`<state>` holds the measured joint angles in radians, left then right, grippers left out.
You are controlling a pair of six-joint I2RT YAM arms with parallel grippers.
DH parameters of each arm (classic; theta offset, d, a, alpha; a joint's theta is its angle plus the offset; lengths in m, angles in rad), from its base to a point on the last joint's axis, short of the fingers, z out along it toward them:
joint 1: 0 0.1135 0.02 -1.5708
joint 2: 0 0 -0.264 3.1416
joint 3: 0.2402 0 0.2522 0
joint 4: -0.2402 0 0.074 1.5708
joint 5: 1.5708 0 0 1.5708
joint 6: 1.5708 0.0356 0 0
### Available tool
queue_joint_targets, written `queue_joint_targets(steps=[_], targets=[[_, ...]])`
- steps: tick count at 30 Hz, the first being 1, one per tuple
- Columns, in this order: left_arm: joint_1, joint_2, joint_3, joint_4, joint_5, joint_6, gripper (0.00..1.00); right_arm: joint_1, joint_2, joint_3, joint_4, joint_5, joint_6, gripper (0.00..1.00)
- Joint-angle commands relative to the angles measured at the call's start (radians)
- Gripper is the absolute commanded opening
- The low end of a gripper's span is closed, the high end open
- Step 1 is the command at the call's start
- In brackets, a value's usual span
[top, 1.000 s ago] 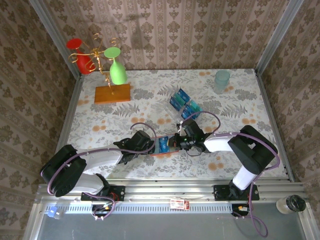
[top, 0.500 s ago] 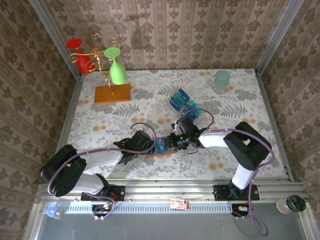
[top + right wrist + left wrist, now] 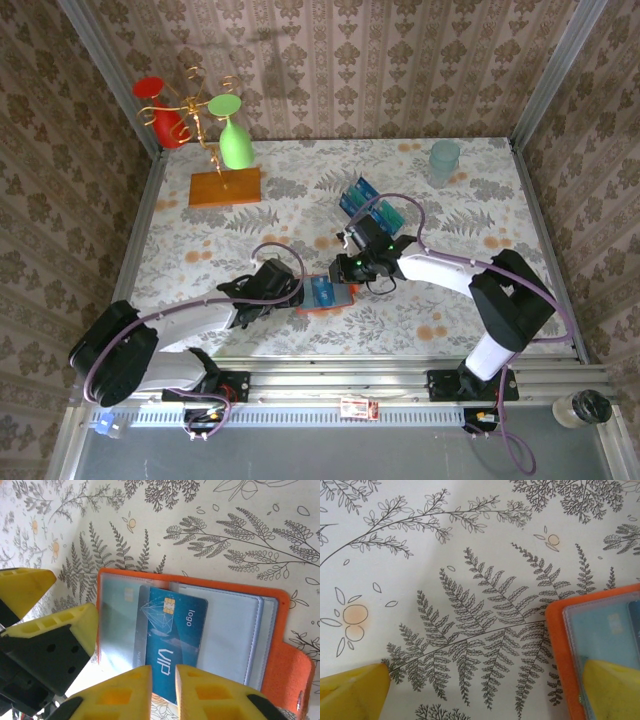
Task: Put the credit cards into the card holder
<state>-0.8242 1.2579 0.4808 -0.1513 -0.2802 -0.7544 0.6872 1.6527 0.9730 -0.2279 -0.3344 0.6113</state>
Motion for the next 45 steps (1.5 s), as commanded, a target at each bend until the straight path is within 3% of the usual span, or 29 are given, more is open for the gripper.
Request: queue_joint_targets(steps=[1, 23, 34, 45], targets=[[0.009, -0.011, -0.028, -0.045, -0.001, -0.019, 1.0, 0.026, 0.053, 0.041, -0.075, 0.046, -0.044, 0.16], [0.014, 0.091, -0.047, 0.038, 0.009, -0.003, 1.0, 0.139, 0.251, 0.179, -0.084, 0.065, -0.021, 0.14], [0.014, 0.084, -0.051, 0.047, 0.008, -0.005, 1.0, 0.114, 0.146, 0.174, -0.119, 0.105, -0.037, 0.15], [0.014, 0.078, -0.054, 0.046, 0.007, -0.001, 1.0, 0.105, 0.203, 0.176, -0.118, 0.126, -0.046, 0.12]])
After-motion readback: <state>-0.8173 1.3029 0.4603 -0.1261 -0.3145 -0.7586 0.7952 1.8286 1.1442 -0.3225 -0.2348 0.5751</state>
